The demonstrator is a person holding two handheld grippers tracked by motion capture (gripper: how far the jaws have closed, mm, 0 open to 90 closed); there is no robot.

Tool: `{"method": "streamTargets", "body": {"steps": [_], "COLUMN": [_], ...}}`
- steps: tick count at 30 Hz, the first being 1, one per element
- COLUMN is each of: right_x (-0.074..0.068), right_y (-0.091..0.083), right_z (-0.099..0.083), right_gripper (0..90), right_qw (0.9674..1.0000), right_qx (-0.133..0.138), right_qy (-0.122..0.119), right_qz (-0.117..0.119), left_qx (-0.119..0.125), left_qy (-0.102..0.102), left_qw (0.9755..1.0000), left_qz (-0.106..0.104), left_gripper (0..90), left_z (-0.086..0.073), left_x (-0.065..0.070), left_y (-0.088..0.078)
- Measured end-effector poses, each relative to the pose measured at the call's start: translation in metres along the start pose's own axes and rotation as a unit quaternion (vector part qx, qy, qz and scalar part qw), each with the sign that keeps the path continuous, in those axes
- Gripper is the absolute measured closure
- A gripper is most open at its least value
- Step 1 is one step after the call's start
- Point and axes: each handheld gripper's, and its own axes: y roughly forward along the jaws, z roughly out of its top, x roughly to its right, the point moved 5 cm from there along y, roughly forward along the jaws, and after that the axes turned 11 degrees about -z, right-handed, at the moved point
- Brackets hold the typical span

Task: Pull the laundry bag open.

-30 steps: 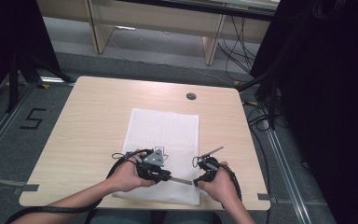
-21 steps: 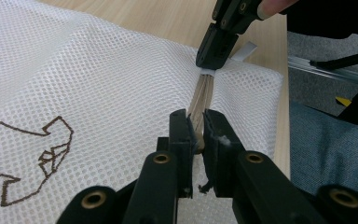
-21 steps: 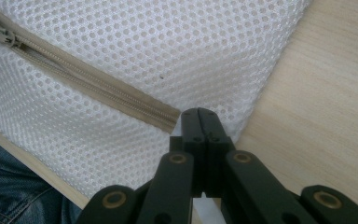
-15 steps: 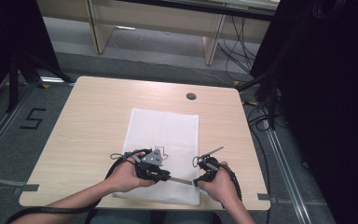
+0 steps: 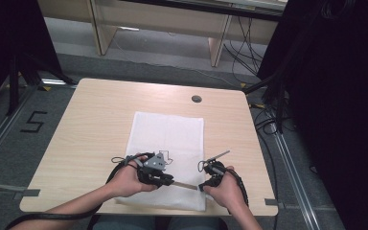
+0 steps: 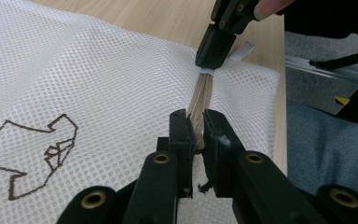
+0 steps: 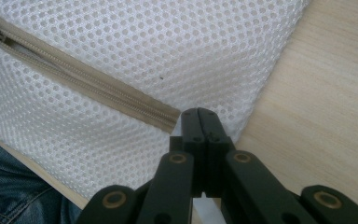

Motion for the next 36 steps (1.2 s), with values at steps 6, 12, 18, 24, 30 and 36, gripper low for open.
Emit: {"method": "streamTargets", "body": {"steps": [6,12,18,24,30,36], "right_x": [0.0001,0.0010,0.0007,0.0005,0.0005,0.0008], "right_y": [-0.0007,-0.0004,-0.0005,-0.0006,-0.0009,-0.0004], "right_z": [-0.0003,-0.0001,-0.0002,-0.0003,-0.0002,-0.0002], "right_gripper": [90.0,90.0,90.0,90.0,90.0,90.0], "right_qw": [1.0000,1.0000,1.0000,1.0000,1.0000,1.0000], "right_qx": [-0.005,-0.004,-0.004,-0.004,-0.005,-0.004], "right_qy": [-0.002,-0.009,-0.007,-0.006,-0.002,-0.006], "right_qz": [0.002,0.002,0.002,0.002,0.001,0.003], "left_qx": [0.001,-0.004,0.000,-0.003,-0.004,-0.006], "left_qy": [0.002,0.006,0.010,0.008,0.005,0.009], "left_qw": [1.0000,1.0000,0.9999,1.0000,1.0000,0.9999], "left_qz": [-0.002,-0.004,-0.006,-0.001,-0.002,-0.004], "left_gripper": [81.6,81.7,81.7,81.7,81.7,81.7], "left_z": [-0.0015,-0.0014,-0.0017,-0.0025,-0.0068,-0.0060], "left_x": [0.0000,0.0010,-0.0008,0.0002,0.0002,0.0005], "left_y": [0.0002,-0.0004,-0.0027,-0.0050,-0.0067,-0.0094]}}
